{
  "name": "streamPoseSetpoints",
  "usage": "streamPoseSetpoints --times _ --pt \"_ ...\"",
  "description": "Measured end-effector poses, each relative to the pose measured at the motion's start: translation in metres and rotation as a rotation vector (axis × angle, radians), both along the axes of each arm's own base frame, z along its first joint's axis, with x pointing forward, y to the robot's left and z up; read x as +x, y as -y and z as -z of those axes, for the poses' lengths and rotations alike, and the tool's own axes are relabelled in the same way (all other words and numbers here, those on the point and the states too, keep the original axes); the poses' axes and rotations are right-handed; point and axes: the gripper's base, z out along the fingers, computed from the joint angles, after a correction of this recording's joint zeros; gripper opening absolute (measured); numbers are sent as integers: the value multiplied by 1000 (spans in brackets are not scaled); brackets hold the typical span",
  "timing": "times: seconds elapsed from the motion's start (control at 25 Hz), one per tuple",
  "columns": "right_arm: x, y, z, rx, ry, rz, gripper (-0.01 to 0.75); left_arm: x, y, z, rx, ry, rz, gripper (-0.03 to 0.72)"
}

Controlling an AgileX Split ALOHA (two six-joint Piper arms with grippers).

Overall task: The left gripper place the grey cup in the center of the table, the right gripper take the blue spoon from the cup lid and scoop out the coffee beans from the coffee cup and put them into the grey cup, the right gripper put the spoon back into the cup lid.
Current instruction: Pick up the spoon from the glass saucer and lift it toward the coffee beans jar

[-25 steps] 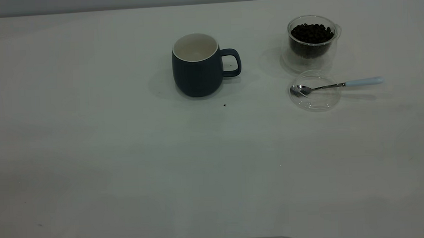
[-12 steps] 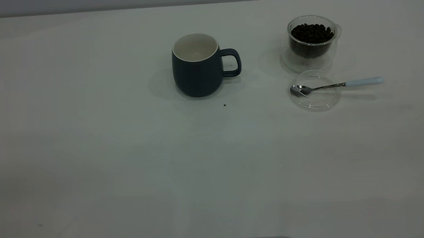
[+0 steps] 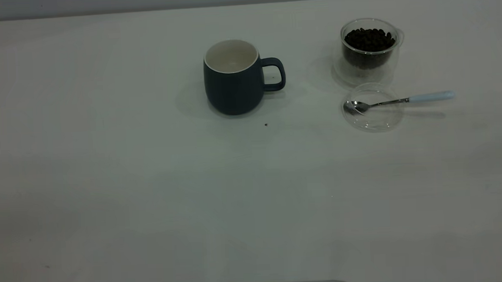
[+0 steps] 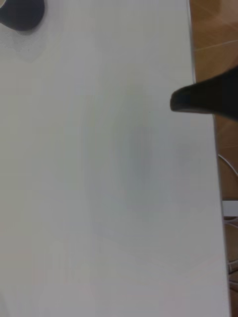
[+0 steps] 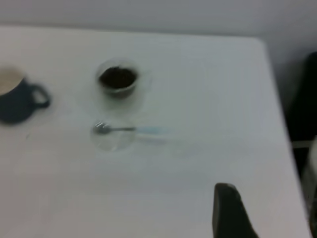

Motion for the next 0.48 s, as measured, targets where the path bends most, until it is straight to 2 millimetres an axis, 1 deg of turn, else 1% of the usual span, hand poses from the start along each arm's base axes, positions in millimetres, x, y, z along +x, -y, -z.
streamPoseSetpoints --times 0.08,0.16,0.28,0.32,0.4,0.48 --pt "17 3 -17 -15 -55 27 422 0 0 0 0 0 0 551" --pt "39 4 -31 -23 -116 37 422 0 0 0 0 0 0 551" --pt "84 5 -43 -28 -219 35 435 0 0 0 0 0 0 551" --pt "104 5 -42 -29 -266 33 452 0 0 0 0 0 0 551" --pt "136 5 -37 -29 -317 30 500 0 0 0 0 0 0 551" --pt "165 5 -26 -27 -365 27 559 0 0 0 0 0 0 551"
